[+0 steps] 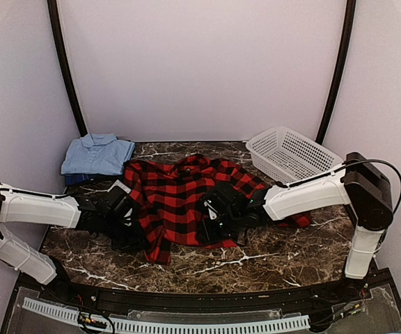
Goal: Fold and stack the long sleeve shirts
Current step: Flatten out the crumpled shirt at the center of the board.
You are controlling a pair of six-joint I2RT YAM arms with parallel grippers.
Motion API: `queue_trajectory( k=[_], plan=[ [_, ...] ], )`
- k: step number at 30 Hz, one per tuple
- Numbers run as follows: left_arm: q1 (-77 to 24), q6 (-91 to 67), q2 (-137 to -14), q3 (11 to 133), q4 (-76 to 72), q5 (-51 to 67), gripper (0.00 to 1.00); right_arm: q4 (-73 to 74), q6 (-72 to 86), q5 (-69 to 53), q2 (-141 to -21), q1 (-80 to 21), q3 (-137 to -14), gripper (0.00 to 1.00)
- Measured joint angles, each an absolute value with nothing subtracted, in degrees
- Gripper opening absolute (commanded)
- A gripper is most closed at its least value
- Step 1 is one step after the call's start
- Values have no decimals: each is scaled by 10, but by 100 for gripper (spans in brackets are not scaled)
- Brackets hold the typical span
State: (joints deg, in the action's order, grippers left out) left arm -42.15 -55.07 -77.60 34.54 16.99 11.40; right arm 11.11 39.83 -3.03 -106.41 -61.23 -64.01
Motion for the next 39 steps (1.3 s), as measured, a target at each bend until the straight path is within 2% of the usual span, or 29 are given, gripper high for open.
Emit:
queue_trajectory(
  k=[1,3,5,15,28,34,39],
  plan=[
    [-423,-555,-778,344,162,116,25,111,399,-30,-1064,-612,-643,29],
    [-423,-560,-781,344,153,120,10,110,399,-28,-1065,-613,-649,13],
    [-423,-561,-782,345,145,123,1,110,398,-23,-1066,-612,-656,0],
    [-423,-514,-780,427,210,92,0,149,386,29,-1047,-601,-665,0],
    [-414,-425,-720,583,365,47,0,254,340,92,-877,-526,-662,0],
    [-332,-374,-689,639,413,56,0,298,285,94,-847,-436,-672,0],
    [-268,-332,-741,649,418,69,0,291,243,79,-910,-372,-738,0]
  ],
)
